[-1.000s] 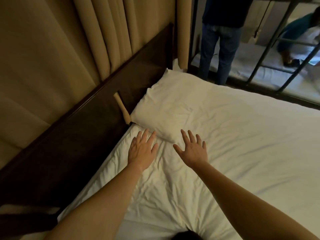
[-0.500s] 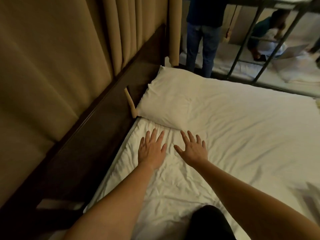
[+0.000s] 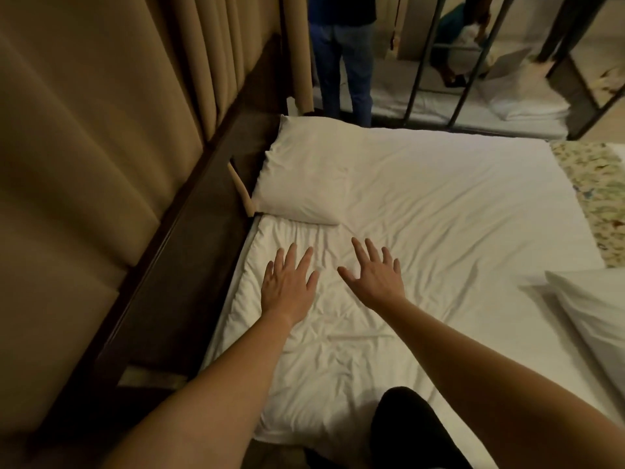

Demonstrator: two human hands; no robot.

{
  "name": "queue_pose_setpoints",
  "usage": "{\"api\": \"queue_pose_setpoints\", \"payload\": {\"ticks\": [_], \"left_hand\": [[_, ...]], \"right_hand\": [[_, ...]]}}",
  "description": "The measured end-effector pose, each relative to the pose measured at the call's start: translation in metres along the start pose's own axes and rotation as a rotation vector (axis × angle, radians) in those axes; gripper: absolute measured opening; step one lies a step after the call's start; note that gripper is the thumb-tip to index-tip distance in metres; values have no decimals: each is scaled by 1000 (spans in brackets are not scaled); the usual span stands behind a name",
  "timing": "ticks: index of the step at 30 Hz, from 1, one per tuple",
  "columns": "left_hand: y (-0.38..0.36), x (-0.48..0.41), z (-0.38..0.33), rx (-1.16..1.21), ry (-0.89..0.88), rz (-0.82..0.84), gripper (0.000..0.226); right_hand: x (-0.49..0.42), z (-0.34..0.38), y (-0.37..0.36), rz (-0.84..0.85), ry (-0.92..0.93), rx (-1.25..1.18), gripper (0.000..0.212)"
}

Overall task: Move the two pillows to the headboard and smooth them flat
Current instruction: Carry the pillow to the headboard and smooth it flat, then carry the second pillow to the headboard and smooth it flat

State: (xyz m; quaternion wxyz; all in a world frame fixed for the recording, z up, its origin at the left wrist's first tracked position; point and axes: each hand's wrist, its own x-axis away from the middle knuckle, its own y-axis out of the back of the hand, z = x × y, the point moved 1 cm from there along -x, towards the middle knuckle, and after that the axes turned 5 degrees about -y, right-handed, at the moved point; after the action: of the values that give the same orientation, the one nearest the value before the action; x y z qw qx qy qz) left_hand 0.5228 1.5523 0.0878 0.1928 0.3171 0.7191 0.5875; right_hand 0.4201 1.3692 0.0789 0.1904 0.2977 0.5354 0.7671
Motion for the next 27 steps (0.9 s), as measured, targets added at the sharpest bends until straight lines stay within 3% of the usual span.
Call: {"api": "queue_pose_setpoints", "payload": {"ticks": [13,27], "left_hand": [[-20,46,-61,8,-59,41,62],[-67,111,-242,13,-115,53,63]], "right_hand": [[67,-79,-7,-7,-63,4,86],[164,-270,20,-19,-113,-44,87]]}}
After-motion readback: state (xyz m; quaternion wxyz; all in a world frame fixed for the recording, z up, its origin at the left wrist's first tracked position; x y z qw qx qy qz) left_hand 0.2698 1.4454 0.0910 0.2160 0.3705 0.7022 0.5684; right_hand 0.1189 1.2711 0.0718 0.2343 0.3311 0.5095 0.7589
